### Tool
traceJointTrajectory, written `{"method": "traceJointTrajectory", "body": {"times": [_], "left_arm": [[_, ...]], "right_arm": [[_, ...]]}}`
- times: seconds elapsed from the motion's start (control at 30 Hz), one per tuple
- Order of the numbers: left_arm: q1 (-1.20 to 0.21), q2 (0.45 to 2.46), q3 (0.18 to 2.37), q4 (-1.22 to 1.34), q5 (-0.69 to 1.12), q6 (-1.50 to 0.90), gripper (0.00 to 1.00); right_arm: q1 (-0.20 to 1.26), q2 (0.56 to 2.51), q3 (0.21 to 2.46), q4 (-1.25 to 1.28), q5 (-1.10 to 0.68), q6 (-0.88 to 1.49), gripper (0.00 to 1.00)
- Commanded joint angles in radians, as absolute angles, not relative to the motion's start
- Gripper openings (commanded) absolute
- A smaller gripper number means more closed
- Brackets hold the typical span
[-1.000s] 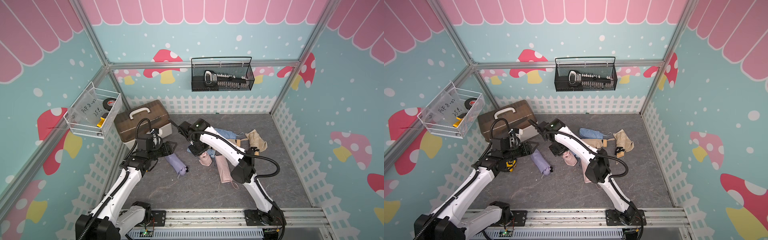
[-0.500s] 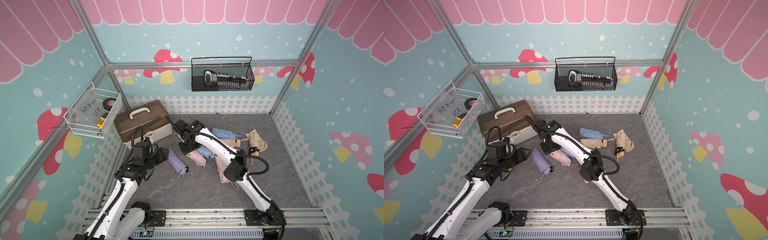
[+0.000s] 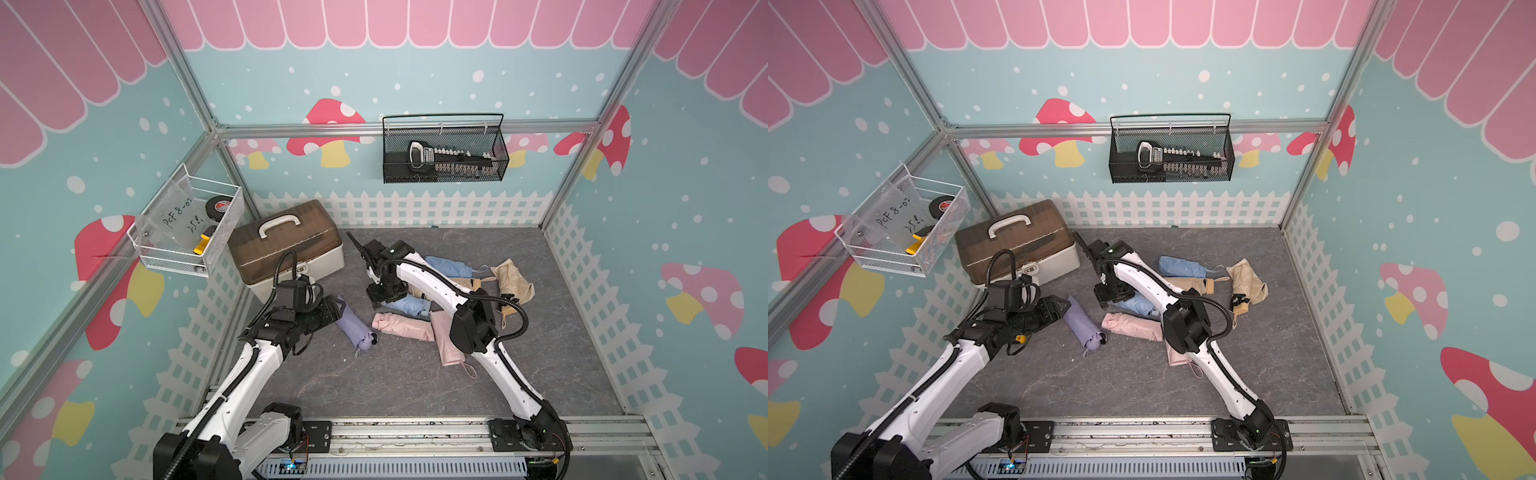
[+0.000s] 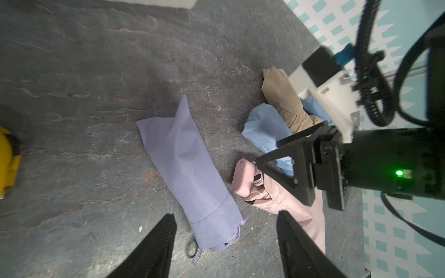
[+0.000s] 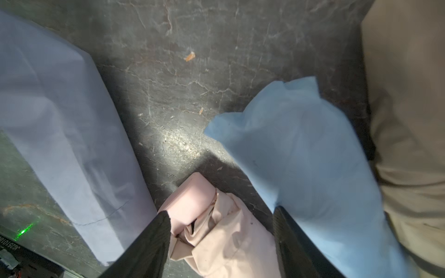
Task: Take umbrellas out of sleeves
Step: Place the umbrella at the center of the board, then pick up the umbrella from the center of the board.
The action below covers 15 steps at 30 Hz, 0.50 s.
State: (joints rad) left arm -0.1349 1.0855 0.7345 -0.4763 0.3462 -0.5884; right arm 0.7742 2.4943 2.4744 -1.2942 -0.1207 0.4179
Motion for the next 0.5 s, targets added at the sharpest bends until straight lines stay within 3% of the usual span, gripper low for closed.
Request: {"method": "traceJointTrajectory", "body": {"times": [0.0, 0.17, 0.27, 0.47], "left_arm": [[-0.141, 1.200, 0.831, -0.443, 0.491, -0.552, 0.66], [-0.147, 1.352, 0.938, -0.445, 0.571, -0.573, 0.67], [-0.143, 1.403, 0.985, -0.458, 0.622, -0.581, 0.79], [-0.120, 1.456, 1.025, -0.502, 0.695, -0.585, 0.91]], "right_arm": [[0.746, 2.285, 2.354, -1.239, -0.198, 0.319, 0.73], [0.693, 2.046, 1.878, -1.141, -0.290, 0.089, 0.80], [0.698, 1.974, 1.685, -1.062, -0.292, -0.055, 0.81], [0.740, 1.961, 1.552, -0.844, -0.213, -0.166, 0.81]]}}
